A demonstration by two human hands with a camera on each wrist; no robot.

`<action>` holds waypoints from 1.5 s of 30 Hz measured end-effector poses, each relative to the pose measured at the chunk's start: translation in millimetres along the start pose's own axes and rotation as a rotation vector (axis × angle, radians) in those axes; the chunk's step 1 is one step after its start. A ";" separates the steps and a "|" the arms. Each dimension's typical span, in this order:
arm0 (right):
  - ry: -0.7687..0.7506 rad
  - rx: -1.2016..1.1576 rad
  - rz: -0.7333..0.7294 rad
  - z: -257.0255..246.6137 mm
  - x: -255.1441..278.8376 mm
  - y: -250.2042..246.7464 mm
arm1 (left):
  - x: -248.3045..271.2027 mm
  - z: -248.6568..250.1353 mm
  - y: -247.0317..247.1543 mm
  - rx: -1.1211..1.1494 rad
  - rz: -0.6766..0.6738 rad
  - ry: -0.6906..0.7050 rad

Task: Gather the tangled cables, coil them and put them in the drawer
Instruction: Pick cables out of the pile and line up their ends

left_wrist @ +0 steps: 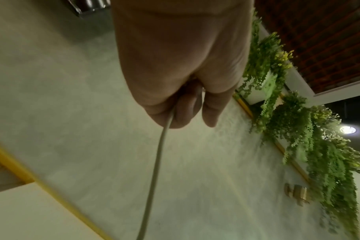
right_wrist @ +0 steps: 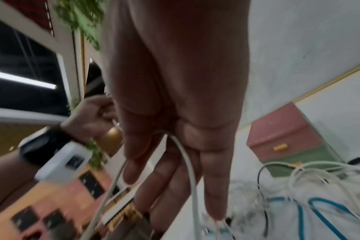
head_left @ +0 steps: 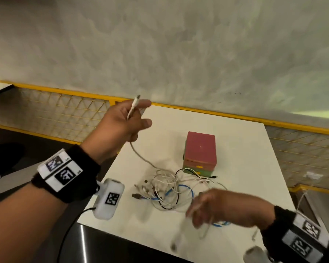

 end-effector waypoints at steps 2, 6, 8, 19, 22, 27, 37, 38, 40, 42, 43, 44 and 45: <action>0.096 0.211 -0.111 14.7 -4.4 20.7 | -3.0 2.3 -7.6 0.026 0.041 -0.045; 0.235 0.606 -0.116 28.7 -23.2 39.5 | 5.4 -12.5 -7.7 0.101 -0.016 -0.208; 0.249 0.686 -0.141 27.6 -33.6 41.1 | 13.8 -17.5 -4.0 0.120 -0.067 -0.232; -0.125 1.000 0.620 11.3 -173.3 -30.8 | 36.8 -47.1 1.0 0.274 -0.106 -0.218; -0.113 1.379 0.658 22.6 -195.8 -10.4 | 36.5 -55.2 2.8 0.254 -0.080 -0.211; -0.206 1.439 0.718 35.2 -216.1 10.8 | 40.0 -64.5 1.8 0.205 -0.078 -0.235; -0.343 0.745 0.785 11.9 -175.9 -36.6 | 29.9 -71.4 -3.8 0.136 -0.060 -0.243; -0.401 0.595 0.756 -7.4 -157.2 -49.8 | 26.7 -71.4 -2.2 0.110 -0.067 -0.240; -0.462 0.311 0.683 -49.4 -112.6 -73.6 | 18.5 -68.9 6.7 0.056 -0.089 -0.228; -0.484 0.092 0.663 -86.9 -68.6 -93.8 | 6.6 -63.4 20.4 0.020 -0.116 -0.208; -0.512 -0.013 0.673 -103.4 -48.8 -101.5 | -0.5 -60.1 27.5 0.011 -0.130 -0.194; -0.556 -0.110 0.695 -118.1 -27.2 -108.0 | -8.4 -54.7 37.7 0.009 -0.148 -0.178; -0.601 -0.195 0.704 -130.2 -10.4 -111.5 | -15.5 -50.4 46.4 0.006 -0.162 -0.165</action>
Point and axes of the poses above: each hand's wrist, its own x-axis away from the middle knuckle, its own y-axis out of the palm, z = x × y, the point moved 4 cm from there along -x, towards the middle knuckle, and after that the axes turned 7 degrees about y, right-handed, at the moved point
